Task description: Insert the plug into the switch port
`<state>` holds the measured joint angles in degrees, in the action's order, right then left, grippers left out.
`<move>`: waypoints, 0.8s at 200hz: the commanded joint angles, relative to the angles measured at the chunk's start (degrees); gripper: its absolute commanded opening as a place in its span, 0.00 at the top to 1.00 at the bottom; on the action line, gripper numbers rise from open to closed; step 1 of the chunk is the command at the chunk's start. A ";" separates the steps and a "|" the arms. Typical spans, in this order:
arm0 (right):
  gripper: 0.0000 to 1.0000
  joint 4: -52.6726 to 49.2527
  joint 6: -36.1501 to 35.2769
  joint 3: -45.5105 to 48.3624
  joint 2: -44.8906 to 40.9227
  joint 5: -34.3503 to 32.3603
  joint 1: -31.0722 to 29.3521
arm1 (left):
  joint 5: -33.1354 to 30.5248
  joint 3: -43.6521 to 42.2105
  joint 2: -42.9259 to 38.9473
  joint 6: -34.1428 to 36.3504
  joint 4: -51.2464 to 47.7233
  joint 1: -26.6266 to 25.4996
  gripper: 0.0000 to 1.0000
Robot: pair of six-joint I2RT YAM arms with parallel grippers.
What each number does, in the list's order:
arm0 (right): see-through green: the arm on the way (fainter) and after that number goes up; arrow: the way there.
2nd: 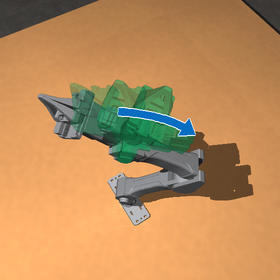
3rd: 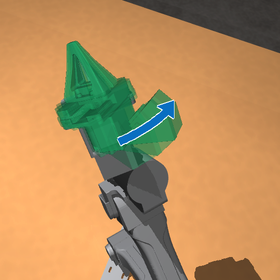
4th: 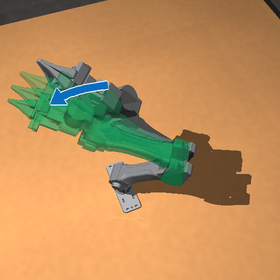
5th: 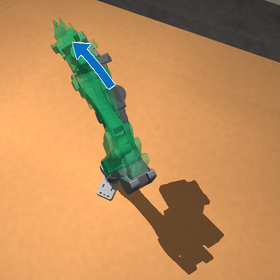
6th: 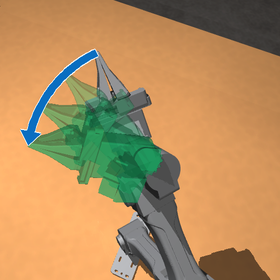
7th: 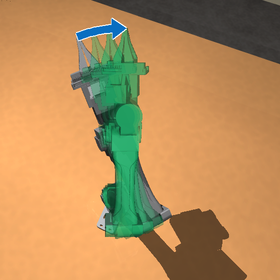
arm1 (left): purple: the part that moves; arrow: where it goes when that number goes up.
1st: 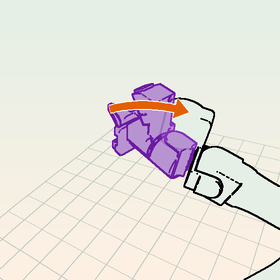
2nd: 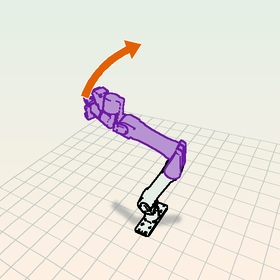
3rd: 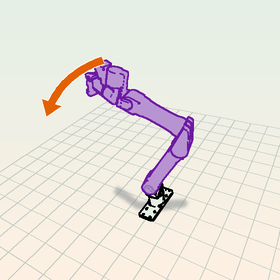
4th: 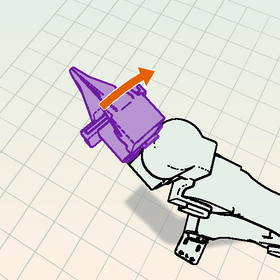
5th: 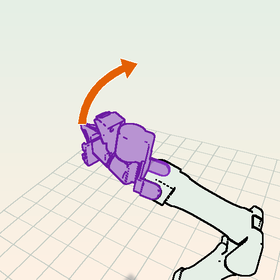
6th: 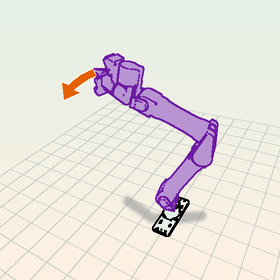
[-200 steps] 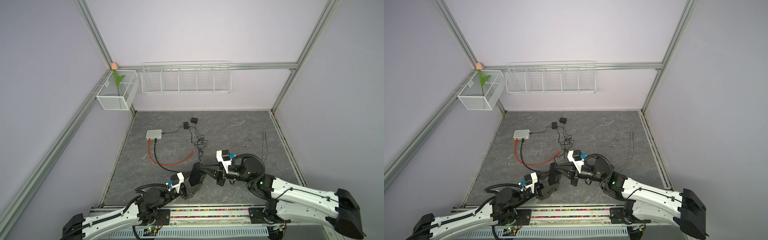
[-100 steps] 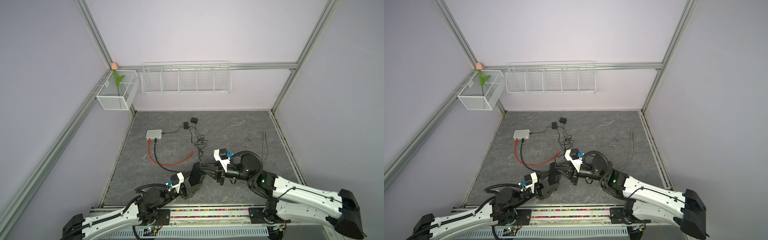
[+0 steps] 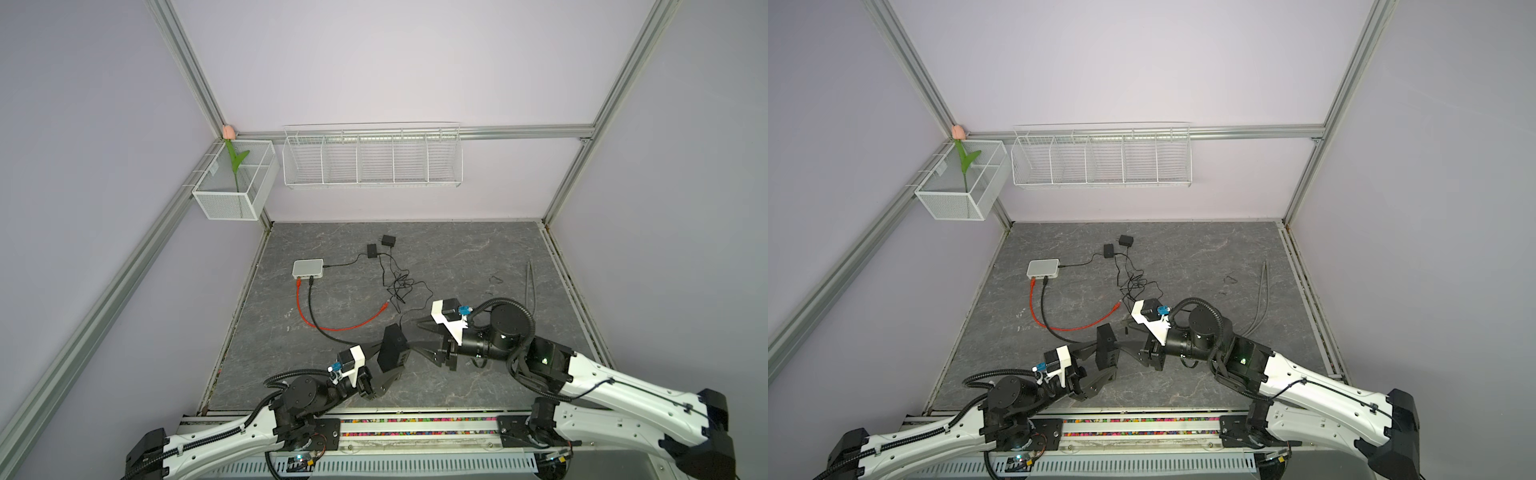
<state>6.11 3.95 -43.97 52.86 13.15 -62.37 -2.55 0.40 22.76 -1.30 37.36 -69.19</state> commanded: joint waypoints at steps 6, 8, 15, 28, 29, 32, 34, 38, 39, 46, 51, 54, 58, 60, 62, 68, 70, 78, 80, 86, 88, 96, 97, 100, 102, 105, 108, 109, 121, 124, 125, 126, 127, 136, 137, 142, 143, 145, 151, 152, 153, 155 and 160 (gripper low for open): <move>0.41 -4.08 -2.23 -0.46 -1.07 1.30 -0.21 | -0.43 0.31 -1.31 -0.81 3.03 -0.16 1.00; 0.41 -4.09 -2.20 -0.50 -1.13 1.23 -0.23 | -0.44 0.30 -1.32 -0.87 3.06 -0.20 1.00; 0.40 -4.26 -2.23 -0.67 -1.22 1.23 -0.25 | -0.47 0.16 -1.47 -0.98 3.07 -0.19 1.00; 0.40 -4.50 -2.28 -0.85 -1.50 1.16 -0.24 | -0.74 -0.10 -1.60 -1.07 3.24 -0.20 1.00; 0.40 -4.52 -2.28 -0.85 -1.56 1.17 -0.23 | -0.72 -0.12 -1.64 -1.07 3.24 -0.22 1.00; 0.40 -4.61 -2.28 -0.88 -1.69 1.16 -0.21 | -0.71 -0.09 -1.61 -1.07 3.15 -0.17 1.00; 0.40 -4.61 -2.28 -0.86 -1.77 1.15 -0.25 | -0.71 -0.09 -1.63 -1.05 3.09 -0.20 1.00; 0.39 -4.75 -2.28 -0.87 -1.88 1.10 -0.22 | -0.73 -0.14 -1.61 -1.07 3.07 -0.20 1.00; 0.39 -4.77 -2.28 -0.82 -1.92 1.09 -0.21 | -0.72 -0.14 -1.64 -1.03 3.11 -0.18 1.00; 0.39 -4.98 -2.36 -0.86 -2.14 0.81 -0.19 | -0.83 -0.05 -1.58 -1.07 2.92 -0.22 1.00; 0.39 -5.18 -2.43 -0.82 -2.38 0.49 -0.15 | -0.77 -0.07 -1.65 -1.07 2.85 -0.24 1.00; 0.39 -5.22 -2.46 -0.84 -2.50 0.17 -0.12 | -0.78 -0.06 -1.67 -1.09 2.79 -0.23 1.00; 0.39 -5.43 -2.45 -0.88 -2.65 -0.40 -0.12 | -0.77 -0.03 -1.73 -1.12 2.73 -0.23 1.00; 0.39 -5.57 -2.50 -0.82 -2.71 -0.71 -0.12 | -0.81 0.02 -1.75 -1.09 2.72 -0.20 1.00; 0.39 -5.71 -2.51 -0.78 -2.86 -1.12 -0.10 | -0.80 -0.06 -1.84 -1.08 2.65 -0.21 1.00; 0.39 -6.12 -2.25 -0.99 -3.16 -2.91 -0.12 | -0.88 -0.05 -2.09 -1.08 2.43 -0.24 1.00; 0.37 -6.35 -2.12 -1.00 -3.26 -3.76 -0.03 | -0.97 -0.05 -2.08 -1.07 2.40 -0.24 1.00; 0.33 -7.98 -0.99 -1.48 -3.54 -7.62 0.11 | -1.35 -0.05 -2.25 -0.96 2.20 -0.22 1.00; 0.32 -8.49 -0.68 -1.67 -3.57 -8.62 0.20 | -1.35 -0.05 -2.34 -0.85 2.14 -0.22 1.00; 0.31 -10.34 -0.01 -2.33 -3.68 -11.39 0.52 | -1.57 0.01 -2.48 -0.82 1.94 -0.24 1.00; 0.31 -10.92 0.18 -2.52 -3.76 -12.22 0.54 | -1.62 -0.02 -2.55 -0.81 1.77 -0.18 1.00; 0.30 -12.90 0.64 -3.05 -3.88 -15.19 0.96 | -2.04 0.33 -2.82 -0.81 0.82 -0.19 1.00; 0.30 -13.15 0.63 -3.14 -3.89 -15.57 0.99 | -2.07 0.36 -2.86 -0.76 0.62 -0.22 1.00; 0.30 -13.79 0.93 -3.35 -3.95 -16.72 1.20 | -2.23 0.51 -2.88 -0.79 0.13 -0.22 1.00; 0.30 -14.25 1.12 -3.50 -3.94 -17.56 1.35 | -2.36 0.62 -2.98 -0.80 -0.26 -0.22 1.00; 0.28 -14.99 1.58 -3.62 -3.95 -18.82 1.60 | -2.57 0.87 -3.05 -0.81 -0.93 -0.23 1.00; 0.26 -15.78 2.00 -3.87 -3.99 -19.91 1.84 | -2.80 1.08 -3.13 -0.81 -1.61 -0.24 1.00; 0.26 -16.04 2.15 -3.95 -3.95 -20.22 1.96 | -2.89 1.09 -3.15 -0.81 -1.78 -0.20 1.00; 0.26 -19.53 3.51 -5.23 -3.82 -22.51 3.51 | -3.96 1.45 -3.22 -0.88 -3.18 -0.24 1.00; 0.26 -20.42 3.82 -5.60 -3.81 -22.85 3.88 | -4.21 1.51 -3.15 -1.05 -3.36 -0.25 1.00; 0.26 -20.69 3.85 -5.65 -3.77 -22.97 3.99 | -4.35 1.47 -3.16 -1.06 -3.40 -0.25 1.00; 0.26 -21.00 3.95 -5.76 -3.75 -23.11 4.13 | -4.37 1.46 -3.12 -1.11 -3.42 -0.20 1.00; 0.26 -21.25 4.13 -5.81 -3.74 -23.23 4.29 | -4.47 1.49 -3.18 -1.18 -3.43 -0.18 1.00; 0.22 -23.43 5.16 -6.03 -3.63 -24.28 5.40 | -5.04 1.47 -3.29 -1.63 -3.91 -0.20 1.00; 0.22 -23.64 5.26 -6.04 -3.64 -24.43 5.50 | -5.07 1.45 -3.32 -1.70 -3.94 -0.18 1.00; 0.19 -24.65 5.73 -6.04 -3.52 -25.07 6.14 | -5.40 1.44 -3.41 -1.95 -4.24 -0.11 1.00; 0.19 -24.83 5.86 -6.04 -3.49 -25.22 6.35 | -5.51 1.57 -3.42 -2.04 -4.32 -0.13 1.00; 0.18 -25.22 6.11 -6.00 -3.36 -25.48 6.75 | -5.60 1.56 -3.47 -2.15 -4.60 -0.11 1.00; 0.16 -26.30 7.04 -6.04 -3.06 -26.43 7.92 | -6.28 1.73 -3.61 -2.42 -5.57 -0.11 1.00; 0.16 -26.58 7.26 -6.04 -2.91 -26.51 8.16 | -6.35 1.72 -3.69 -2.41 -5.69 -0.09 1.00; 0.16 -26.80 7.46 -6.04 -2.84 -26.68 8.46 | -6.43 1.76 -3.74 -2.49 -5.84 -0.08 1.00; 0.15 -27.26 7.80 -6.04 -2.63 -26.88 8.92 | -6.62 1.78 -3.81 -2.55 -6.17 -0.09 1.00; 0.15 -28.21 8.61 -6.00 -2.06 -27.40 10.16 | -7.17 1.81 -3.89 -2.69 -6.77 -0.09 1.00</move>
<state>-14.09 7.86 -49.19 49.78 -7.81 -55.99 -6.48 0.43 20.12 -2.59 32.73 -69.19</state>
